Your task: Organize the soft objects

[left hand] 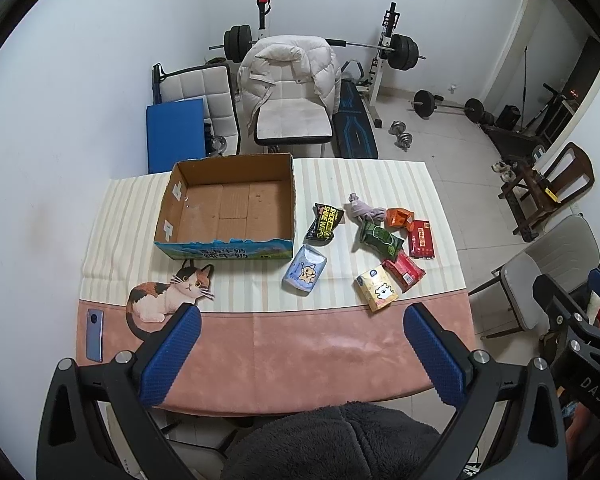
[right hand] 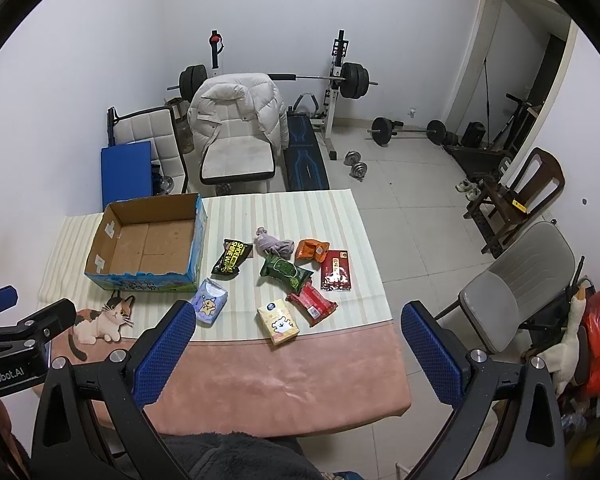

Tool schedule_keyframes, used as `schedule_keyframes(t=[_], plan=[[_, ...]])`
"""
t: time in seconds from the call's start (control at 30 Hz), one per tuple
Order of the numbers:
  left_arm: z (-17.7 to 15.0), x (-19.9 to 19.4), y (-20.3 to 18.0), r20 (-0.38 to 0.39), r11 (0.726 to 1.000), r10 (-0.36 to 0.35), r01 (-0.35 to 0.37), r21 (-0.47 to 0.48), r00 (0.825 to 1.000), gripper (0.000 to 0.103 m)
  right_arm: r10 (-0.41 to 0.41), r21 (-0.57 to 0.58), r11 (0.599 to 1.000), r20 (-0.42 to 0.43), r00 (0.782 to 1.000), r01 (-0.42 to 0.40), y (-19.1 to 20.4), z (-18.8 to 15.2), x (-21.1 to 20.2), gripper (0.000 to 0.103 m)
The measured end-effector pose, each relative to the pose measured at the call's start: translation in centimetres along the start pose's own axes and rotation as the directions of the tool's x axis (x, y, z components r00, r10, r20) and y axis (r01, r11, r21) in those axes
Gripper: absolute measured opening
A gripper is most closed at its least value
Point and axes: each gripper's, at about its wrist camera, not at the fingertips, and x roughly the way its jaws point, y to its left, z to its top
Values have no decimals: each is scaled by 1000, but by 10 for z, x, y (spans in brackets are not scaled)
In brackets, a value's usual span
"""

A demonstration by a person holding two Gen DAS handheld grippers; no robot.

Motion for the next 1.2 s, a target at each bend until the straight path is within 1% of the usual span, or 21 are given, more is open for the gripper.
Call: schedule_keyframes(t=[0.57, 0.8, 1.2], plan=[[-2, -5, -5, 6, 1000, -4, 4, -2, 1000, 103, 2, -3, 1000, 4, 1000, -2, 0, 1, -6, 103], [-2, -13, -14, 15, 1000, -9, 9, 3, 1000, 103, -1, -2, 1000, 8, 1000, 1, 0, 2, -7, 103], [-6, -11, -13, 18, 1000, -8, 8, 2, 1000, 103, 7, 1, 1000, 8, 1000, -7, -4, 6, -10, 103]])
